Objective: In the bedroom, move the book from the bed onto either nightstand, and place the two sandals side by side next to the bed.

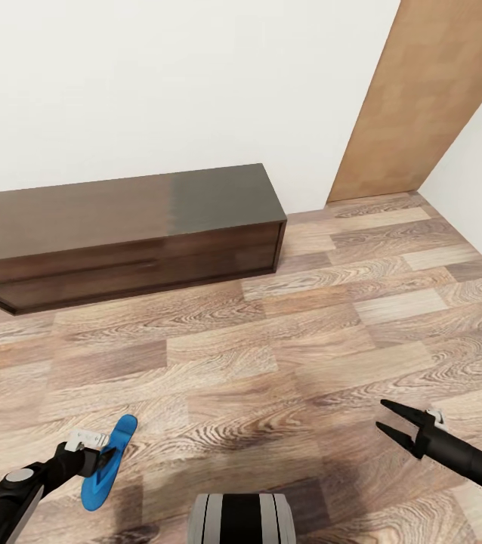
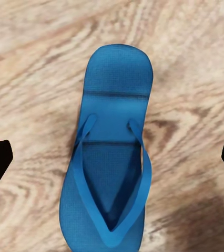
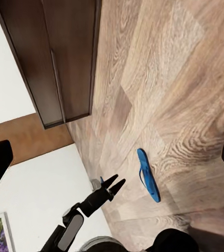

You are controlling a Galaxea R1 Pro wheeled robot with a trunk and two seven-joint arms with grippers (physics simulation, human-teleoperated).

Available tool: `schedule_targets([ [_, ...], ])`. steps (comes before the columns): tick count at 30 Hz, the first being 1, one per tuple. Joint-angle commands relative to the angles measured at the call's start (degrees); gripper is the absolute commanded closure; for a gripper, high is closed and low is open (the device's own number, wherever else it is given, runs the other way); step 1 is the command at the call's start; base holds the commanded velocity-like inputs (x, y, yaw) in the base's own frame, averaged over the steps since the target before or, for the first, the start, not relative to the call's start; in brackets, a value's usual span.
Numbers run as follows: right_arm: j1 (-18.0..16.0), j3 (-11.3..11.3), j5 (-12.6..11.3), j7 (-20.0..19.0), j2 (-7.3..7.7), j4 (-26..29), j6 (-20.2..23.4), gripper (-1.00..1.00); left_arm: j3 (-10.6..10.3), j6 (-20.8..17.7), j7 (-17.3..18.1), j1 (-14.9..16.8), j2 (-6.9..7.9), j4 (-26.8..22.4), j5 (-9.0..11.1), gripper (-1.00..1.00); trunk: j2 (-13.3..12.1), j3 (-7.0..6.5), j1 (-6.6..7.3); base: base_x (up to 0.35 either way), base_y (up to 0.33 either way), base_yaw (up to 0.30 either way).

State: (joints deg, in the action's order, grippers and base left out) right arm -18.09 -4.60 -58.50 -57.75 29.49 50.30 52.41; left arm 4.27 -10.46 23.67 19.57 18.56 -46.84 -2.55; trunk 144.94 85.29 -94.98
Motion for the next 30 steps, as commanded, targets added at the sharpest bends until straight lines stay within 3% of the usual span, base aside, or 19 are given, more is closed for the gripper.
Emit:
schedule_targets([
  [1,-0.2,-0.1,-0.2,-0.2,0.01,-0.2,0.2,-1.0,0.2,-0.4,0.4,0.0,-0.11,-0.1,-0.3,-1.0,0.0,0.04,0.01,0.0,0.0,0.0],
  [3,-0.6,-1.7,-2.8,-0.4,-0.05,-0.6,0.2,-1.0,0.2,-0.4,0.4,0.0,-0.42,-0.1,-0.3,-1.0,0.0,0.04,0.01,0.0,0.0,0.0],
  [6,-0.7,-2.6,-4.8,-0.4,-0.13,-0.7,0.2,-1.0,0.2,-0.4,0.4,0.0,-0.56,-0.1,-0.3,-1.0,0.0,0.26,-0.02,0.0,0.0,0.0],
  [22,-0.7,-2.7,-5.6,-0.3,-0.31,-0.8,0.2,-1.0,0.2,-0.4,0.3,0.0,-0.63,-0.1,-0.4,-1.0,0.2,3.8,-0.43,0.0,0.0,0.0],
  [30,-0.7,-2.6,-5.5,-0.2,-0.31,-0.8,0.2,-1.0,0.2,-0.4,0.3,0.0,-0.63,-0.1,-0.4,-1.0,0.3,4.24,-0.48,0.0,0.0,0.0],
])
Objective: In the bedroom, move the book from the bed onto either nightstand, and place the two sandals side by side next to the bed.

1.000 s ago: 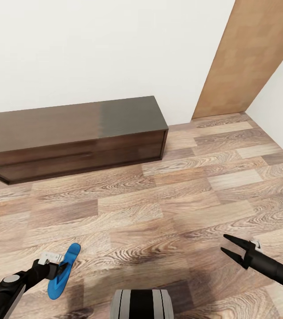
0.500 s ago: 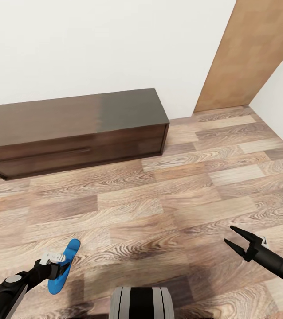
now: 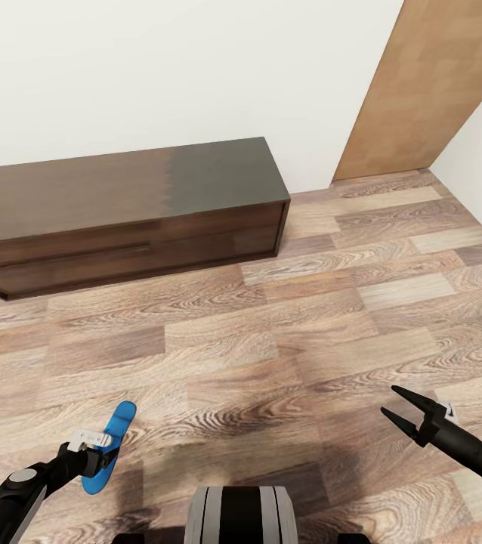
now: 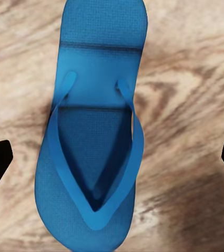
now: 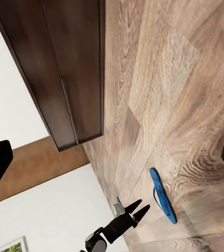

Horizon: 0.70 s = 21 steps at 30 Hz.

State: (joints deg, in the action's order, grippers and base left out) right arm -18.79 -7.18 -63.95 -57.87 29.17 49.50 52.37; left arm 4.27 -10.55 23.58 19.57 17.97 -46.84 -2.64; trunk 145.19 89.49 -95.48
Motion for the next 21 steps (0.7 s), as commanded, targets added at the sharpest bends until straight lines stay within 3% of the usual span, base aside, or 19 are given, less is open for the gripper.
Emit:
schedule_targets([
  [1,0.0,0.0,0.0,-0.1,0.01,0.0,0.3,-1.0,0.2,-0.3,0.4,0.0,-0.02,-0.1,-0.3,-1.0,0.0,0.26,-0.01,0.0,0.0,0.0],
  [11,0.0,0.0,0.0,0.0,0.01,0.0,0.2,-1.0,0.2,-0.3,0.3,0.0,0.01,-0.1,-0.3,-1.0,0.2,2.48,-0.27,0.0,0.0,0.0],
  [21,0.0,0.1,0.0,0.2,0.01,0.0,0.2,-1.0,0.3,-0.3,0.3,0.0,0.05,-0.1,-0.3,-1.0,0.2,2.48,-0.27,0.0,0.0,0.0],
])
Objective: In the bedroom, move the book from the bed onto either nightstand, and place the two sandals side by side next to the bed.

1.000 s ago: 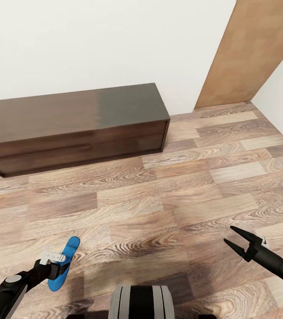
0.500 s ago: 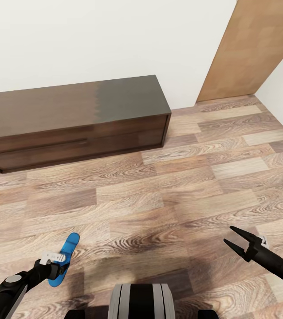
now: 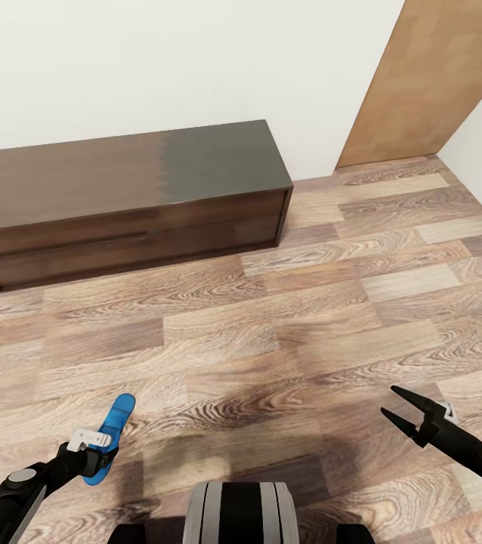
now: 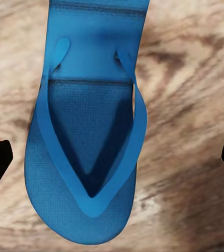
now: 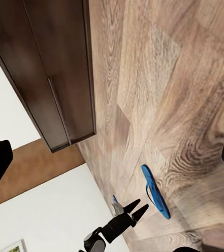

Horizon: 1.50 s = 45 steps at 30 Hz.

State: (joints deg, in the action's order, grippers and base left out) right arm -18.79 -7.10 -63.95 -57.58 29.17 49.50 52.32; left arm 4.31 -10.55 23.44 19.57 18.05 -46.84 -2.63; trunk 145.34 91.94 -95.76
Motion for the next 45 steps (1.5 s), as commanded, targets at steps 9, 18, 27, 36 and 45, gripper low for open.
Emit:
schedule_targets([
  [9,0.0,0.0,0.0,-0.1,0.01,0.0,0.2,-1.0,0.2,-0.3,-2.3,0.0,-0.09,-0.1,-0.3,-1.0,0.0,0.03,0.01,0.0,0.0,0.0],
  [18,0.0,0.0,0.0,-0.1,0.01,0.0,0.2,-1.0,-1.1,-0.4,-8.3,0.0,-0.93,-0.1,-0.6,-1.0,0.0,0.03,0.01,0.0,0.0,0.0],
  [27,0.0,0.0,0.0,-0.1,0.01,0.0,0.2,-1.0,-1.3,-0.5,-8.4,0.0,-1.6,-0.1,-0.5,-1.0,0.1,0.7,-0.07,0.0,0.0,0.0],
  [36,0.0,0.0,0.0,-0.1,0.01,0.0,0.2,-1.0,-1.3,-0.4,-8.4,0.0,-2.21,-0.1,-0.5,-1.0,0.2,2.69,-0.3,0.0,0.0,0.0],
  [45,0.0,0.0,0.0,-0.1,0.01,0.0,0.2,-1.0,-1.2,-0.4,-8.4,0.0,-2.23,-0.1,-0.6,-1.0,0.2,3.35,-0.38,0.0,0.0,0.0],
])
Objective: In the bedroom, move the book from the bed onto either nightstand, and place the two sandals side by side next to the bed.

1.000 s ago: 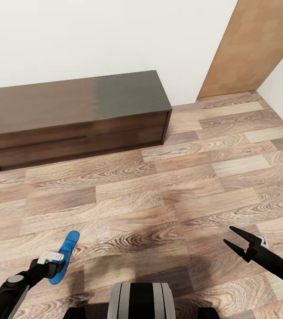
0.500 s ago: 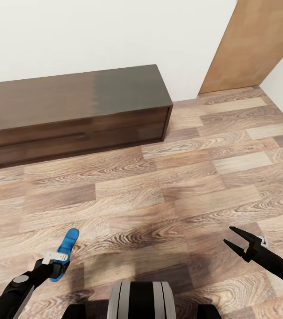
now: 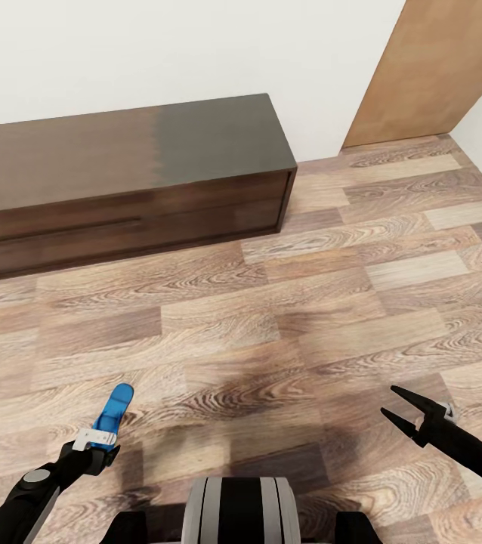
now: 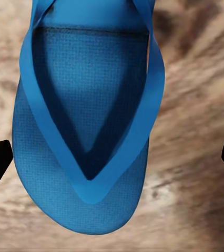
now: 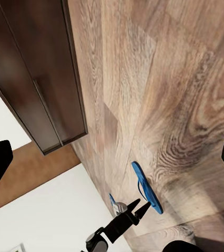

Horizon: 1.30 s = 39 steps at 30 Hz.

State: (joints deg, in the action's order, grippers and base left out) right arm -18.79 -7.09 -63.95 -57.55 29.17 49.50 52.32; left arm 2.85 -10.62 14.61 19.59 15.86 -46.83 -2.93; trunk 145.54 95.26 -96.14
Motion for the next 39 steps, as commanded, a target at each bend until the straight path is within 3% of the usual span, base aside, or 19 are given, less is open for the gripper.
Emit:
schedule_targets([
  [1,0.0,0.0,0.0,-0.1,0.01,0.0,0.2,-1.0,0.2,-0.3,0.4,0.0,-0.04,-0.1,-0.3,-1.0,0.0,0.03,0.01,0.0,0.0,0.0],
  [10,0.0,0.0,0.0,-0.1,0.01,0.0,0.2,-1.0,0.2,-0.3,0.2,0.0,-0.04,-0.1,-0.4,-1.0,0.0,0.03,0.01,0.0,0.0,0.0],
  [15,0.0,0.0,0.0,-0.1,0.01,0.0,0.2,-1.0,0.1,-0.3,-2.2,0.0,-0.11,-0.1,-0.4,-1.0,0.0,0.03,0.01,0.0,0.0,0.0],
  [21,0.0,0.0,0.0,-0.1,0.0,0.0,0.2,-1.0,-2.6,-0.4,-5.0,0.0,-0.72,-0.1,-0.4,-1.0,0.0,0.03,0.01,0.0,0.0,0.0],
  [39,0.0,0.1,0.0,-0.1,0.01,0.0,0.2,-1.0,-3.7,-0.4,-5.2,-0.1,-0.92,-0.1,-0.3,-1.0,0.0,0.03,0.01,0.012,0.01,0.0],
])
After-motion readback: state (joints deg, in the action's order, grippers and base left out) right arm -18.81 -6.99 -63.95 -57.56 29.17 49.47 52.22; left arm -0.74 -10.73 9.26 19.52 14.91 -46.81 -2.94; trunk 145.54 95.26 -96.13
